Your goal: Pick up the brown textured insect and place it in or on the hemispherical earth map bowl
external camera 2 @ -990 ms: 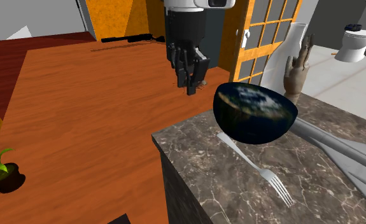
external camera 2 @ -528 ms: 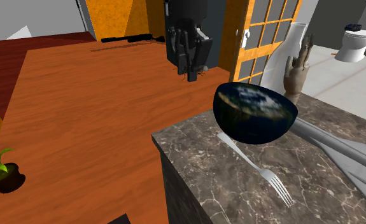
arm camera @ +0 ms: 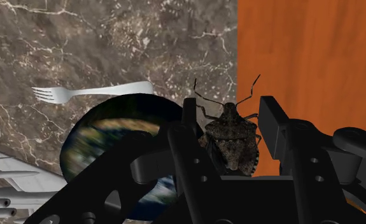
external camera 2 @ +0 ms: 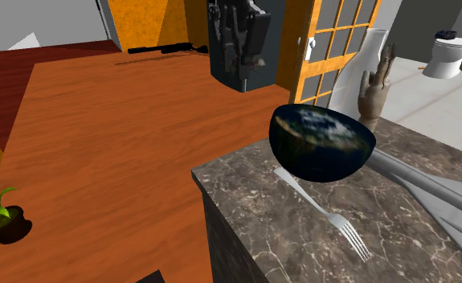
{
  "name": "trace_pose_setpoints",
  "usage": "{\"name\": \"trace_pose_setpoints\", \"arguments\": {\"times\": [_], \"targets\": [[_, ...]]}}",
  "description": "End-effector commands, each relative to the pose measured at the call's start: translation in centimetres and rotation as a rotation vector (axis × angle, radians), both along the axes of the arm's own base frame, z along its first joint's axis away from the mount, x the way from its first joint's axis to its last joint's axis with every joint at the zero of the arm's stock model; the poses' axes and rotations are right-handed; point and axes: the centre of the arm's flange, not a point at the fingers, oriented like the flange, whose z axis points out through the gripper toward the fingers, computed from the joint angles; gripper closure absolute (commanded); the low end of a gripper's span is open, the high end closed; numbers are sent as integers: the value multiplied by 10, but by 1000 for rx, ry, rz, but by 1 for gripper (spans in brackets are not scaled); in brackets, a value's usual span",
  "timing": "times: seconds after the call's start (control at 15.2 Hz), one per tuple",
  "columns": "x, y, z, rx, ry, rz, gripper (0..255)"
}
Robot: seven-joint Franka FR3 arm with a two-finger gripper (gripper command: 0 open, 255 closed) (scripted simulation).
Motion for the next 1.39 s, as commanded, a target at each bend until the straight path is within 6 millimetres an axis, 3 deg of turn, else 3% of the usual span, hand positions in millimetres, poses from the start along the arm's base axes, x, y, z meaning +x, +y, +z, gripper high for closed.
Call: {"name": "trace_pose_setpoints", "arguments": {"times": [0.0, 0.07, 0.86, 1.32], "targets": [[0, -1, 10, 0, 0, 0, 255], [0, -1, 13, 0, 0, 0, 255], [140, -78, 5, 0, 0, 0, 255], [140, -78, -32, 0, 0, 0, 255]]}}
